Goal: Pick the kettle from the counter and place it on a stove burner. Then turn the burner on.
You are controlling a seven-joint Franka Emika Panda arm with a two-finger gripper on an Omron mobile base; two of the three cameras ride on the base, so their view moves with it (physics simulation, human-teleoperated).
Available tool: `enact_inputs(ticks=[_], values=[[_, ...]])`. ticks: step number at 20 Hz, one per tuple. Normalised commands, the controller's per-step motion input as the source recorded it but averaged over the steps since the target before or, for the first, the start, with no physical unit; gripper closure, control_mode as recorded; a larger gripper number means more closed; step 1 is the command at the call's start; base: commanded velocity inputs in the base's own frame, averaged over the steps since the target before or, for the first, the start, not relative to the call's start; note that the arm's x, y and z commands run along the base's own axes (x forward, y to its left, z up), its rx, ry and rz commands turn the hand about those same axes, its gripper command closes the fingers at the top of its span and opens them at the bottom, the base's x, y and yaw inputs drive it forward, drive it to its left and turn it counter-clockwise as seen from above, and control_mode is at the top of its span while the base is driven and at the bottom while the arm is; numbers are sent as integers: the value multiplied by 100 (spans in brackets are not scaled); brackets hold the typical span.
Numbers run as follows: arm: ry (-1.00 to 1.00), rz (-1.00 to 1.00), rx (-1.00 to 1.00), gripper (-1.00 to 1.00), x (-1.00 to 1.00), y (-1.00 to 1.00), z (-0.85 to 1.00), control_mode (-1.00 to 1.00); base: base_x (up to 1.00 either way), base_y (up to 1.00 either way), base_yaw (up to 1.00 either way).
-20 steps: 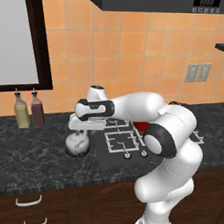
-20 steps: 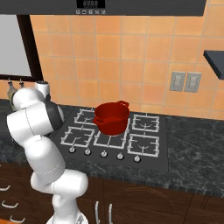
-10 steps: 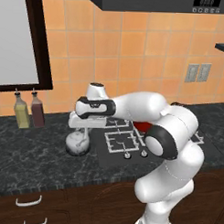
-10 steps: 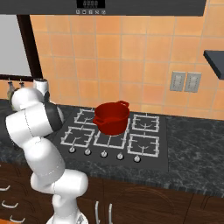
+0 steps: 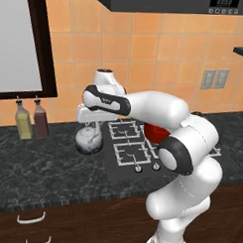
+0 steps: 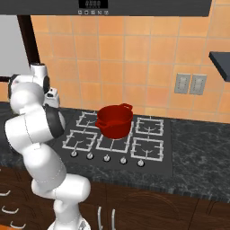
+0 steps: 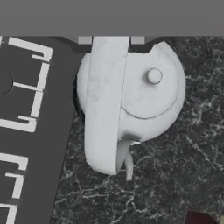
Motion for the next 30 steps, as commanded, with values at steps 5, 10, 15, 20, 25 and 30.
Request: enact_inputs(ticks=[5, 10, 15, 20, 25, 30], values=[[0, 0, -19, 100, 30, -41, 11, -100, 0, 0, 0], [-3, 0, -6, 100, 34, -43, 0, -100, 0, 0, 0], [-8, 0, 0, 100, 61, -49, 0, -100, 0, 0, 0], [-1, 0, 0, 100, 62, -45, -10, -100, 0, 0, 0], [0, 0, 0, 100, 27, -39, 0, -100, 0, 0, 0], [-4, 0, 0, 100, 35, -29, 0, -100, 0, 0, 0]])
